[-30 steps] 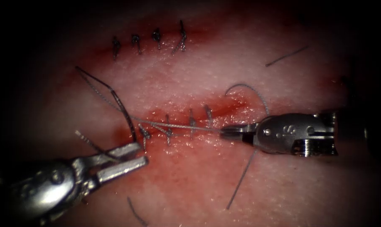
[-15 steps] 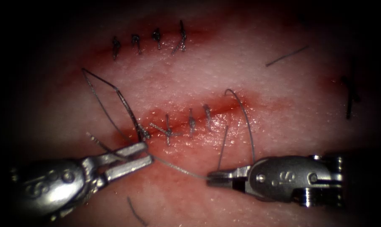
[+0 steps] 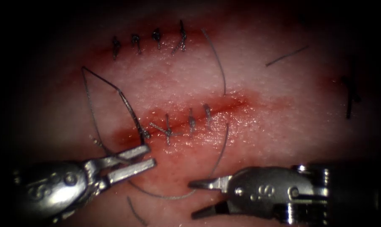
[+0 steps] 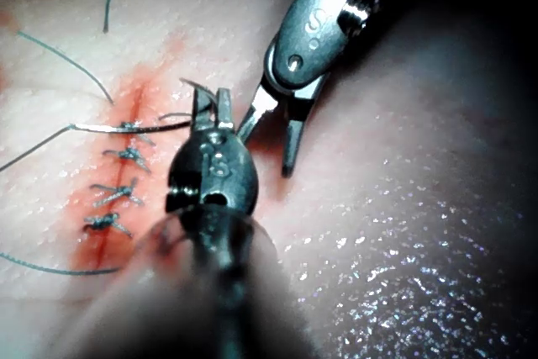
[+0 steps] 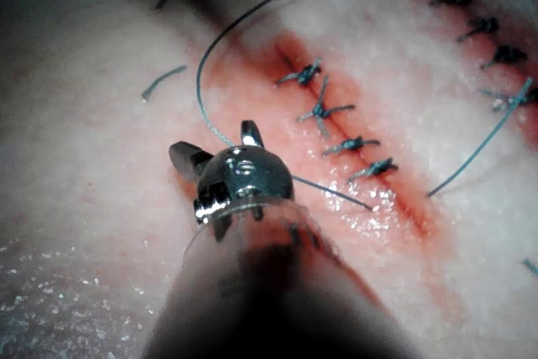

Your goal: Wound Closure

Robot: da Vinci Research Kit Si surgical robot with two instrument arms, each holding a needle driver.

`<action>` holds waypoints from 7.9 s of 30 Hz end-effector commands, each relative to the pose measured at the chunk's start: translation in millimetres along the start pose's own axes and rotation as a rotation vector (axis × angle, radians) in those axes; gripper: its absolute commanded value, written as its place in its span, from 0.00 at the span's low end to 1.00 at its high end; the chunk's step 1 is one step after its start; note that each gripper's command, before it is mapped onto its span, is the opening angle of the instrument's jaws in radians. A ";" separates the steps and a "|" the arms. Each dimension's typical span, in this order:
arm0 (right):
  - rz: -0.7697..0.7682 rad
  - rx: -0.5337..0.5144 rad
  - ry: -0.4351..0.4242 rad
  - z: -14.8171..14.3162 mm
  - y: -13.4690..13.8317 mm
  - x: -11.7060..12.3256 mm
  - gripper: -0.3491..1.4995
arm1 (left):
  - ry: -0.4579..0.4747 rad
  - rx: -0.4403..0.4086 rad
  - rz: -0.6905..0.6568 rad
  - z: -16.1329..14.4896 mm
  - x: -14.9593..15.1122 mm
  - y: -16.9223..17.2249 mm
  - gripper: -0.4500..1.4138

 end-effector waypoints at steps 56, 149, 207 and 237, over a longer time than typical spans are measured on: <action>-0.253 0.076 0.060 0.3 4.1 -5.6 0.78 | -0.008 -0.002 0.021 1.0 -0.7 0.6 0.00; 0.395 -0.388 0.603 0.5 17.6 -5.5 0.67 | 0.106 -0.069 0.122 0.6 2.6 2.5 0.04; 0.394 -0.379 0.607 0.0 16.7 -6.2 0.53 | -0.787 0.286 1.113 5.3 -9.2 -12.8 0.46; 0.430 -0.358 0.613 -0.4 16.5 -6.6 0.39 | -0.390 0.067 0.639 3.4 -6.9 -12.1 0.00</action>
